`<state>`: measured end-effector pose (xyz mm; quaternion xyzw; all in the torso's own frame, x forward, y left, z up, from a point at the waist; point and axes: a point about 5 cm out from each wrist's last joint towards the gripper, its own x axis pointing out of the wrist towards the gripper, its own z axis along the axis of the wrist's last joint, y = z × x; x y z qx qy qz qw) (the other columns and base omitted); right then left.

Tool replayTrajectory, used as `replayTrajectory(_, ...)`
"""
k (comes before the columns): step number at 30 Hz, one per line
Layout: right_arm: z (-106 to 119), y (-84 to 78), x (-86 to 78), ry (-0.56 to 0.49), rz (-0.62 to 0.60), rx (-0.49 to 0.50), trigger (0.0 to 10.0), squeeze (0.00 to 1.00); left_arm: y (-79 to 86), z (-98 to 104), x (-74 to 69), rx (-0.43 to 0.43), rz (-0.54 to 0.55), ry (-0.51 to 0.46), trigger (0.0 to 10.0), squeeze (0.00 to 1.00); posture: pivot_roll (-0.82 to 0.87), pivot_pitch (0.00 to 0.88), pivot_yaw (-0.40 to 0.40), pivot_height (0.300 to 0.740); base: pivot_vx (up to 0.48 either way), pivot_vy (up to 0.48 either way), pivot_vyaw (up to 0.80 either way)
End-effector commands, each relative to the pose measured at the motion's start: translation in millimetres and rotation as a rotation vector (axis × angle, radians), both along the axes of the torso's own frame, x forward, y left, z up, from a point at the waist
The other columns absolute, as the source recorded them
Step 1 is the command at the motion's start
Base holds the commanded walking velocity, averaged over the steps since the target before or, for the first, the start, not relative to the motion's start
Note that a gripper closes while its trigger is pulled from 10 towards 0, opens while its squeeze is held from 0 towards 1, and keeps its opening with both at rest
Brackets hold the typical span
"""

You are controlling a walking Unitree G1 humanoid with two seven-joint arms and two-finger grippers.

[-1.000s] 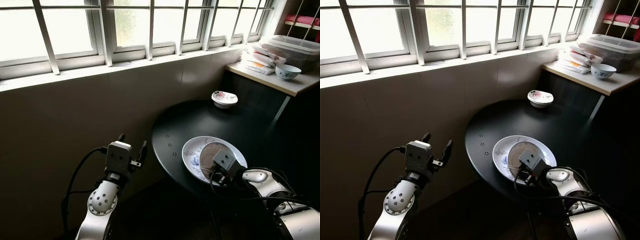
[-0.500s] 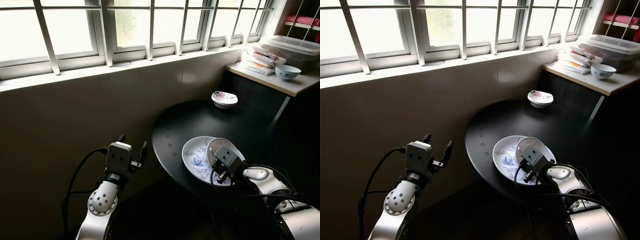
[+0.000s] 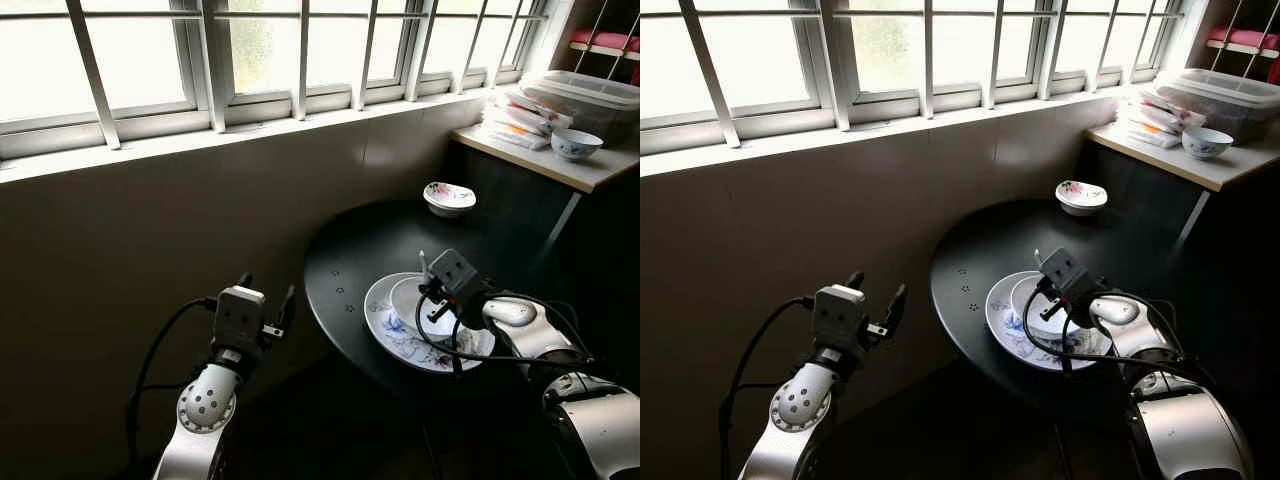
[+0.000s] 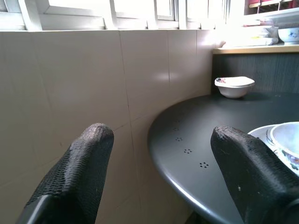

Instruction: Kitchen organization

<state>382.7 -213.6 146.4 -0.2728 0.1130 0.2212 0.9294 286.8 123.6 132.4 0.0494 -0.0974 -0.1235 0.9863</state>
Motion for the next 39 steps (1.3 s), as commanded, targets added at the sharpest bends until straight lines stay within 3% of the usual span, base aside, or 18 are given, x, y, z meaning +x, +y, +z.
replayTrajectory(1, 19.4, 3.1, 6.1, -0.113, -0.008, 0.037, 0.0, 0.0, -2.1, 0.3, 0.2, 0.0, -0.008, 0.0, 10.0, 0.0, 0.11, 0.0, -0.074, 0.74, 0.0, 0.0, 0.0)
replayTrajectory(6, 29.5, 17.6, 8.0, -0.231, 0.022, 0.067, 0.0, 0.0, -0.8, 1.3, -0.2, -0.004, -0.001, -0.006, 10.0, 0.0, 0.11, 0.0, -0.072, 0.74, 0.0, 0.0, 0.0)
replayTrajectory(11, 29.9, 47.9, -0.1, -0.38, 0.104, 0.126, 0.0, 0.0, 2.4, -0.2, 0.9, -0.035, 0.021, 0.019, 10.0, 0.0, 0.11, 0.0, -0.066, 0.74, 0.0, 0.0, 0.0)
replayTrajectory(16, 23.5, 58.8, -5.8, -0.411, 0.12, 0.141, 0.0, 0.0, 4.0, 2.0, 2.1, -0.06, 0.032, 0.02, 10.0, 0.0, 0.12, 0.0, -0.064, 0.74, 0.0, 0.0, 0.61)
replayTrajectory(18, 16.9, 69.8, -11.5, -0.419, 0.123, 0.207, 0.0, 0.0, 7.3, 3.8, 3.8, -0.051, 0.045, 0.019, 10.0, 0.0, 0.12, 0.0, -0.063, 0.74, 0.0, 0.48, 0.8)
replayTrajectory(23, 14.8, 76.9, -15.7, -0.438, 0.132, 0.231, 0.0, 0.0, 8.4, 5.1, 3.2, -0.045, 0.052, 0.003, 10.0, 0.0, 0.12, 0.0, -0.063, 0.74, 0.0, 0.477, 0.8)
replayTrajectory(33, 15.3, 96.0, -28.6, -0.49, 0.145, 0.328, 0.0, 0.0, 15.6, 12.9, 2.0, -0.031, 0.093, -0.06, 10.0, 0.0, 0.13, 0.0, -0.067, 0.74, 0.0, 0.0, 0.8)
replayTrajectory(39, 19.3, 108.8, -38.9, -0.55, 0.142, 0.39, 0.0, 0.0, 27.9, 19.4, 3.0, -0.024, 0.172, -0.101, 10.0, 0.0, 0.13, 0.0, -0.066, 0.74, 0.0, 0.0, 0.8)
